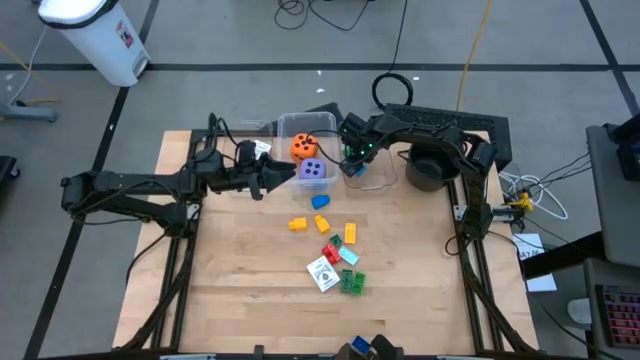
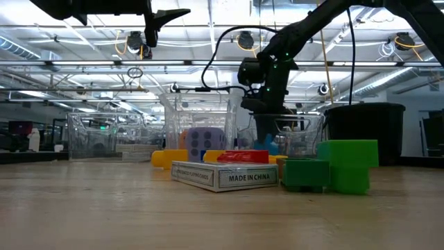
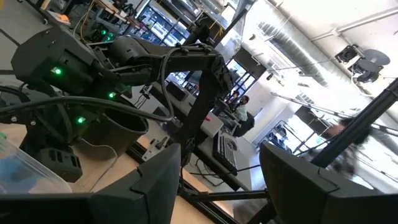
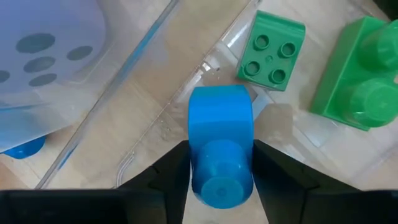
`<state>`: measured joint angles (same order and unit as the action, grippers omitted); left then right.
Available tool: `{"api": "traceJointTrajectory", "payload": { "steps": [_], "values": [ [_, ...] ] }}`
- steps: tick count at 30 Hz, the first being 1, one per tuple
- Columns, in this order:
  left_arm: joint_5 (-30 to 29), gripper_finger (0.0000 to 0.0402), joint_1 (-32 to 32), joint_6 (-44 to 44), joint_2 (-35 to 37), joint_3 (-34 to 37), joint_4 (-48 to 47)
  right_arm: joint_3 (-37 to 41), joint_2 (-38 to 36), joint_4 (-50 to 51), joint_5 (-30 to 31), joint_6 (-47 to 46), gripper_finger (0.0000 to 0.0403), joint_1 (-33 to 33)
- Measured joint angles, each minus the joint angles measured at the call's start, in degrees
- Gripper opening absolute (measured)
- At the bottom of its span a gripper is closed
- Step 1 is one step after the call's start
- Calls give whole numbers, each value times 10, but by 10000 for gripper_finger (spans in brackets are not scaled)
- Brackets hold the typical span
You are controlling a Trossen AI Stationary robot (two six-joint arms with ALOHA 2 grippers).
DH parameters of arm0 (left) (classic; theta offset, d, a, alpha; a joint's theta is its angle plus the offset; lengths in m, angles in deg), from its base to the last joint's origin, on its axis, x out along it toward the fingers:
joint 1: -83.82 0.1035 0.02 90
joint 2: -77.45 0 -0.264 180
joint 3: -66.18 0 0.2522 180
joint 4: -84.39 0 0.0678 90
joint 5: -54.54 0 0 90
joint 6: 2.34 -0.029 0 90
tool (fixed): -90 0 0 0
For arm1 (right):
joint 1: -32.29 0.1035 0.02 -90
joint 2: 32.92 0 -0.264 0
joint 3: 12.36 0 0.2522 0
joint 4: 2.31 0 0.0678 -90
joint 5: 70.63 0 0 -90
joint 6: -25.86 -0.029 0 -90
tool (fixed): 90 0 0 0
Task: Pick & Place Toys
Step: Put the light blue game piece into the right transparent bin, then put the light green game piece into the right transparent bin
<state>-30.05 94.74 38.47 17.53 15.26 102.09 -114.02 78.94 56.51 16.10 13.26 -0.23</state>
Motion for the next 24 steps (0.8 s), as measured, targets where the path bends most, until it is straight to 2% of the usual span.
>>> {"api": "traceJointTrajectory", "payload": {
  "steps": [12,24],
  "values": [
    [0,223,0,2,0,0,0,0,-6,-19,0,2,209,-1],
    [-10,223,0,33,0,0,0,0,-82,-27,0,3,212,-4]
  ]
}}
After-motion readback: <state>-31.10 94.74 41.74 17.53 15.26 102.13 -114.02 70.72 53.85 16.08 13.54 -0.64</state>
